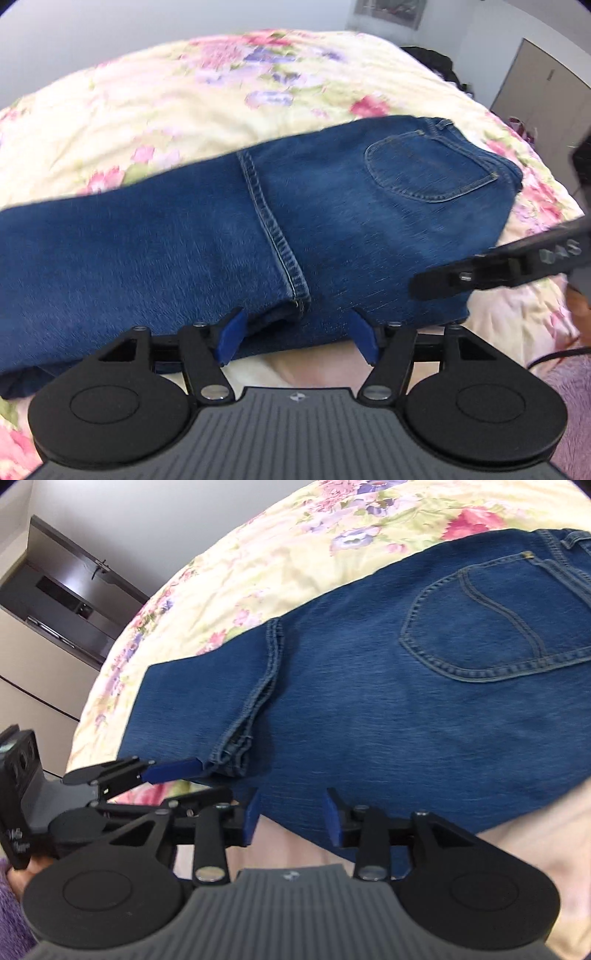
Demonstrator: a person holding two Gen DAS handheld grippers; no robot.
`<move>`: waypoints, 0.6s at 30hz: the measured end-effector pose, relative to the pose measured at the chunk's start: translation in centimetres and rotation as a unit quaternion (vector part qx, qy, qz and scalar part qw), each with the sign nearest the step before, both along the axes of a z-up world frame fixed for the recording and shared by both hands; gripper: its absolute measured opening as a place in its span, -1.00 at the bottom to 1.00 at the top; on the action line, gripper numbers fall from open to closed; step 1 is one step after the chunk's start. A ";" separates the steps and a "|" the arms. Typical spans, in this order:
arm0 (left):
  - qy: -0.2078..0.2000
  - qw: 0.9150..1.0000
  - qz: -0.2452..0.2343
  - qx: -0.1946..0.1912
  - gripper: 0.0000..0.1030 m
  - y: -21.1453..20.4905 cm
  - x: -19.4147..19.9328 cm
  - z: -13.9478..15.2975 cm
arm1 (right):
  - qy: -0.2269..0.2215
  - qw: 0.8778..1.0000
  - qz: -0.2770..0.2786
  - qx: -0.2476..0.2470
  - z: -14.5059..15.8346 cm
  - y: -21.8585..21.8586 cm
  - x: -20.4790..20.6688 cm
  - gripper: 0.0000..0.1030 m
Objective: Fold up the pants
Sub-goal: 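Fold the leg ends over toward the waistband with the left gripper and release, then move the right gripper to the folded edge of the jeans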
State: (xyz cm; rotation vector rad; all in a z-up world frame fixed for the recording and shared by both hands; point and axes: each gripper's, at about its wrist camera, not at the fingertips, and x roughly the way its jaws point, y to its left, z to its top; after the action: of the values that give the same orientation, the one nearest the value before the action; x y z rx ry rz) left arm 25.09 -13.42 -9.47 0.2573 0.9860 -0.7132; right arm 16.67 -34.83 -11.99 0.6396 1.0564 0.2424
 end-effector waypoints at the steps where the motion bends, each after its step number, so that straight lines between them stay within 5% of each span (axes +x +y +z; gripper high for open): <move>1: -0.004 1.000 -0.004 0.001 0.45 0.3 0.0 0.5 | 0.002 1.000 -0.003 0.009 0.0 0.3 0.3 -0.26; 6: -0.051 0.997 0.026 0.044 0.45 3.1 1.4 2.4 | 0.022 0.995 -0.032 0.092 -0.9 1.4 2.0 0.10; 14: -0.065 0.988 0.130 0.058 0.45 10.4 5.6 3.0 | 0.112 0.968 -0.084 0.207 -5.5 3.9 4.6 0.08; 18: -0.055 0.985 0.154 0.047 0.43 12.6 6.4 2.2 | 0.150 0.945 -0.121 0.263 -8.2 5.2 4.6 -0.13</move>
State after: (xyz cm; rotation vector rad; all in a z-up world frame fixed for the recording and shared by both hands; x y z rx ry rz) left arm 31.48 -0.82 -7.27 0.2167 0.9295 -0.3667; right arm 21.31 -29.59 -20.15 1.3137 1.1987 0.2156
